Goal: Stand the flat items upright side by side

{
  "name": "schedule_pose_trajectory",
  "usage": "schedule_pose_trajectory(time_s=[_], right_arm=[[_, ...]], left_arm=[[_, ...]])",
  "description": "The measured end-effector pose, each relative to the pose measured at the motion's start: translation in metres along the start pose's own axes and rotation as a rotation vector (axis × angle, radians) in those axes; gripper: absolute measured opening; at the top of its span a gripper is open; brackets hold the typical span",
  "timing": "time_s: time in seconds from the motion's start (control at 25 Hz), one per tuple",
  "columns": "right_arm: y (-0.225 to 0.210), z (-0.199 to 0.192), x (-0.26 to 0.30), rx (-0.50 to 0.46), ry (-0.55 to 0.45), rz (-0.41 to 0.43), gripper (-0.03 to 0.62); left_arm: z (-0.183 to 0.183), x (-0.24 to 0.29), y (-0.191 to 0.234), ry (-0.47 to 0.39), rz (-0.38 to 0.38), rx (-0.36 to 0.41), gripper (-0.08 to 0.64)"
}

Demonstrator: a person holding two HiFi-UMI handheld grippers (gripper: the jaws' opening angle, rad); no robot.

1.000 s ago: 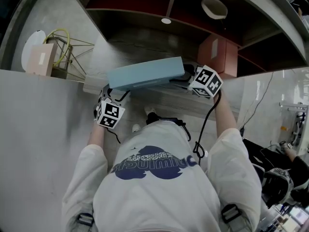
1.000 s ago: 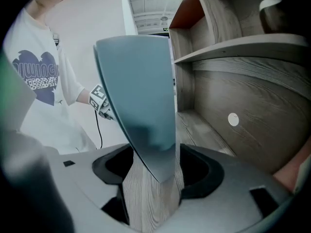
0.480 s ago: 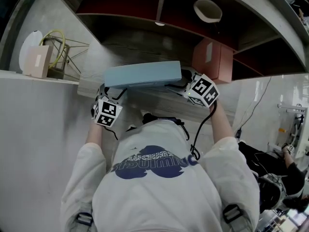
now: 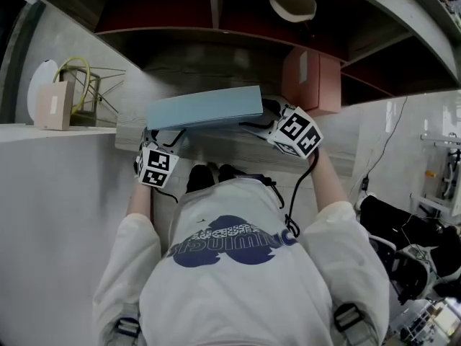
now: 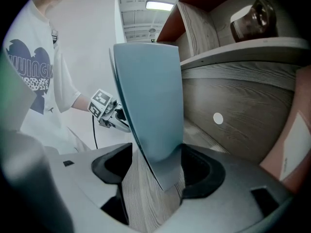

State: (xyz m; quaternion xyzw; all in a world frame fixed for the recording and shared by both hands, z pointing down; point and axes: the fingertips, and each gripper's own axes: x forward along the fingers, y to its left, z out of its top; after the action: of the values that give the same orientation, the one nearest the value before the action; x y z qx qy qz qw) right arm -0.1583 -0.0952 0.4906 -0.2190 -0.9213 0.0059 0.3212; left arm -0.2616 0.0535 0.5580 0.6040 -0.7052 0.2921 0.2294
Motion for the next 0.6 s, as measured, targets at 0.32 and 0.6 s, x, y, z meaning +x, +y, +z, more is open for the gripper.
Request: schedule_pose_trajectory(time_s=[0.32, 0.6], right_arm=[[0.004, -0.011, -0.011, 0.085, -0.003, -0.157, 0.297], [0.021, -0.032, -0.032, 0.166, -0.007, -0.338, 0.296]], left_arm=[[0.019, 0.026, 0.016, -0.006, -0.107, 0.105, 0.276], [0.057, 0.061, 0.014, 0.001, -0.225, 0.248, 0.276]])
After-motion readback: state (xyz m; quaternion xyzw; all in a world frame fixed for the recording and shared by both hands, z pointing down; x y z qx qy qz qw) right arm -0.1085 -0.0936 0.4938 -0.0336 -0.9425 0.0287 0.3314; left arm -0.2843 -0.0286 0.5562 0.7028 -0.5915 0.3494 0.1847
